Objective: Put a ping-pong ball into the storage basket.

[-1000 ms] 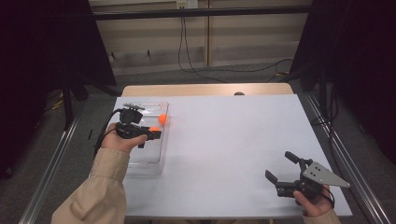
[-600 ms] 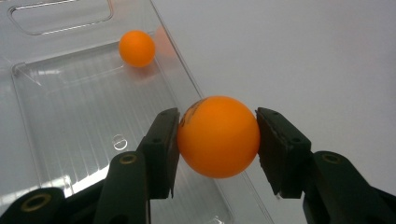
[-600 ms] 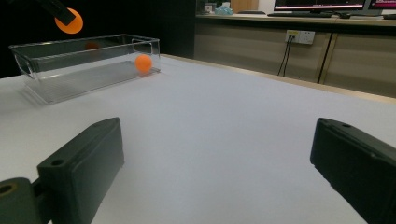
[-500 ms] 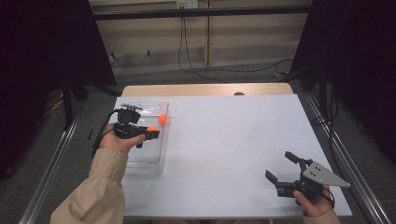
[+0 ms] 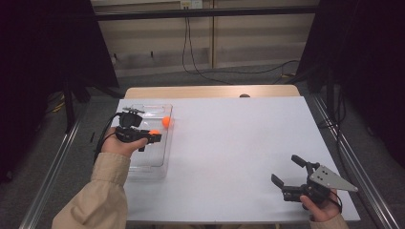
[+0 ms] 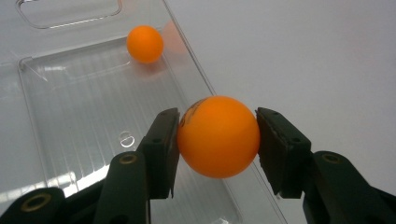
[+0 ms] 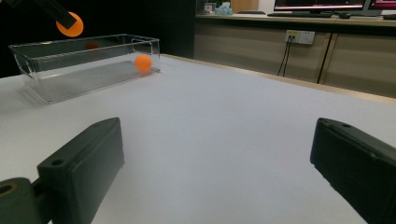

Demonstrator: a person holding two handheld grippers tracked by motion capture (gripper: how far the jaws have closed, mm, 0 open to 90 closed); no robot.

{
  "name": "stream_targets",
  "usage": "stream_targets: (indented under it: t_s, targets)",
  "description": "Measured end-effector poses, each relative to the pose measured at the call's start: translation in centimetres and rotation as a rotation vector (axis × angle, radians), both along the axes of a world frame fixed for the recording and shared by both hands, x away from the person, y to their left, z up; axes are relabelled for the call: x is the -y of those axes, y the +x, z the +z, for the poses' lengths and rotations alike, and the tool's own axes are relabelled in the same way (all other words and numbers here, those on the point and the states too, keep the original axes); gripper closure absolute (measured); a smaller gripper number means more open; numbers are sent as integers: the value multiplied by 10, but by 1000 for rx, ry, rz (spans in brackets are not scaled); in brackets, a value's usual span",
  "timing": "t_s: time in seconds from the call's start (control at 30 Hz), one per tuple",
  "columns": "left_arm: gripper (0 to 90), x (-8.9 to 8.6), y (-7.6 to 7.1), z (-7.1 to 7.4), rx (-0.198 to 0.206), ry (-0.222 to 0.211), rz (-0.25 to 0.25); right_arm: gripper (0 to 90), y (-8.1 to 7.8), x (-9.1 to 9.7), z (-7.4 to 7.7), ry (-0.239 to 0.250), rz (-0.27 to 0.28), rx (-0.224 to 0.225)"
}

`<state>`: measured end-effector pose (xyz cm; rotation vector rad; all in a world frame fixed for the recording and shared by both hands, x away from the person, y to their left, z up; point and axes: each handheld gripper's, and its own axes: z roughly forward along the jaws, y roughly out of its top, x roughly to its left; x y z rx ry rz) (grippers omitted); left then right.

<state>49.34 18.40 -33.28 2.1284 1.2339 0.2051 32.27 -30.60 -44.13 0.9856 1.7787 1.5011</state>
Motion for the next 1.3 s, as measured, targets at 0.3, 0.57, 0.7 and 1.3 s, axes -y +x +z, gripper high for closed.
stream_targets:
  t_s: [0.3,0.57,0.7,1.3]
  targets:
    - [511,-3,1,-4,0,3,8,23,0,0,0,-1,-1,0]
    - [510,-6,2,-10,-5,0,24,23,0,1,0,-1,-1,1]
    - [511,-7,2,-12,-9,-2,25,24,0,1,0,0,0,0]
    - [510,-11,3,-20,-7,3,48,24,-1,1,1,4,0,-4]
